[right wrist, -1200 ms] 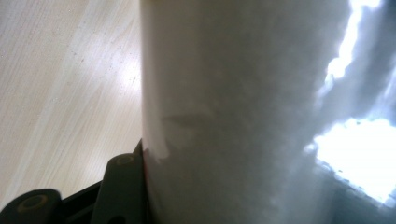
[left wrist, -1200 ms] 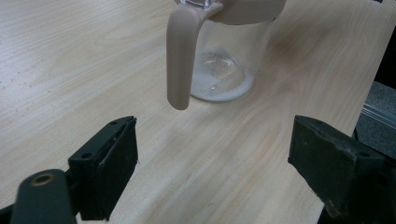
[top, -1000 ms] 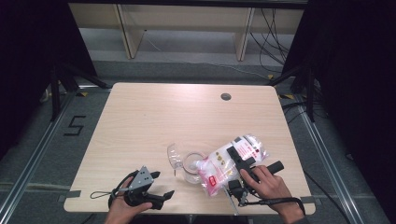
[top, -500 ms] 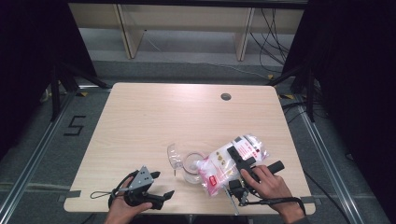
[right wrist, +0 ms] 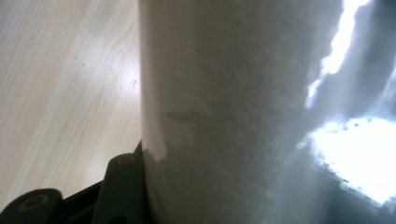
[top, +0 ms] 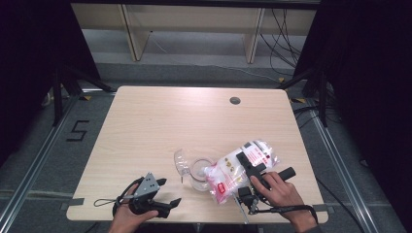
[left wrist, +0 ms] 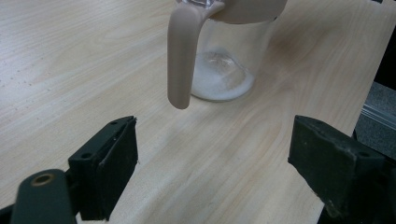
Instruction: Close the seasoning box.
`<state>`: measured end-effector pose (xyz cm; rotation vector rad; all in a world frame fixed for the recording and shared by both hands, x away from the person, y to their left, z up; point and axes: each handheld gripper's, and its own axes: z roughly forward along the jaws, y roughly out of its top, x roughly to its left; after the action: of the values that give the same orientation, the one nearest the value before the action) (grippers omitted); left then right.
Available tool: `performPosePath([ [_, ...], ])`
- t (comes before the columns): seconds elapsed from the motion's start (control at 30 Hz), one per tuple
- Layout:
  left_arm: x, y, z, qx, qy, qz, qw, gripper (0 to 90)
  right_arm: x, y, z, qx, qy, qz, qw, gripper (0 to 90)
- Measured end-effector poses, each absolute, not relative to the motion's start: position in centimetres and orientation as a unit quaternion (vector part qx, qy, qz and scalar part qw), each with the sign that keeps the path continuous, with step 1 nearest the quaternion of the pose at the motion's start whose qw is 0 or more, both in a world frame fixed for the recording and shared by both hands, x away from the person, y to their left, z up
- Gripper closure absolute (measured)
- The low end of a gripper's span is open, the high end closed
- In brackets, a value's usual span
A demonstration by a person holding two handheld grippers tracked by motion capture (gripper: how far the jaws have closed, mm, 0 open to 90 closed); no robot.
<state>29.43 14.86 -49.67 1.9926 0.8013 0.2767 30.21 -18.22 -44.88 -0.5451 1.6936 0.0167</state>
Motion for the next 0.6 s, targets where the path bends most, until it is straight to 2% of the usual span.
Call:
performPosePath([
  [0.6,29.46,14.92,-49.65,0.815,0.325,0.115,0.465,15.3,30.35,-18.43,-44.59,-0.233,0.74,0.003,0.631,51.4],
])
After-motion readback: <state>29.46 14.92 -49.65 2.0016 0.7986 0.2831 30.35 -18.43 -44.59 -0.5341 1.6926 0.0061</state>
